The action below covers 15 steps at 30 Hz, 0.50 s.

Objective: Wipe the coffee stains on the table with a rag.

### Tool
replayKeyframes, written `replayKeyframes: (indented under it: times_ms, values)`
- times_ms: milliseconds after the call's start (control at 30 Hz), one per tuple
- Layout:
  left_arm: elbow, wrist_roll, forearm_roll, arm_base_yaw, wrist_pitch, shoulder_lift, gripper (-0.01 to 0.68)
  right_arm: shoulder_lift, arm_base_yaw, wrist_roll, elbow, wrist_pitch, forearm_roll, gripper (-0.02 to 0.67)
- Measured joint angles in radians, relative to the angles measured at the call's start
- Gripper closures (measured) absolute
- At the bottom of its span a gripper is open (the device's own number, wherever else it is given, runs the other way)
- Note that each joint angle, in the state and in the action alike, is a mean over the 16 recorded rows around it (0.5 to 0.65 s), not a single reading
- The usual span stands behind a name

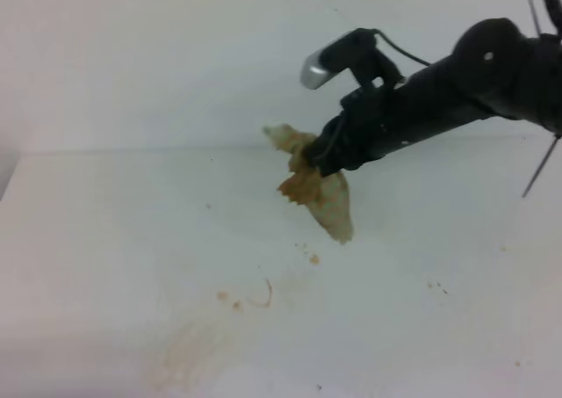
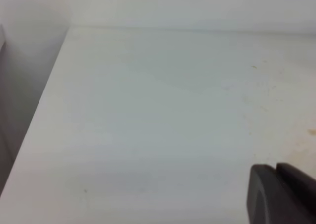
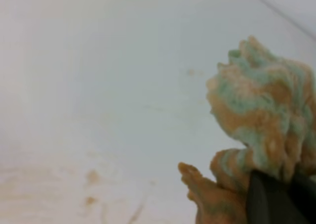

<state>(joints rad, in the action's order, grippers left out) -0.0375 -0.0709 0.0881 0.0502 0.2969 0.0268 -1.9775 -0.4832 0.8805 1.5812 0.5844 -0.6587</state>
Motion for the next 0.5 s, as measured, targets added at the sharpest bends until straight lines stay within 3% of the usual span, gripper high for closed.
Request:
replayKeyframes:
  times_ms: [500]
  values:
    - [0.0, 0.0, 0.0, 0.0, 0.0, 0.0, 0.672, 0.169, 0.096, -0.039, -0.444, -0.291, -0.098, 0.617]
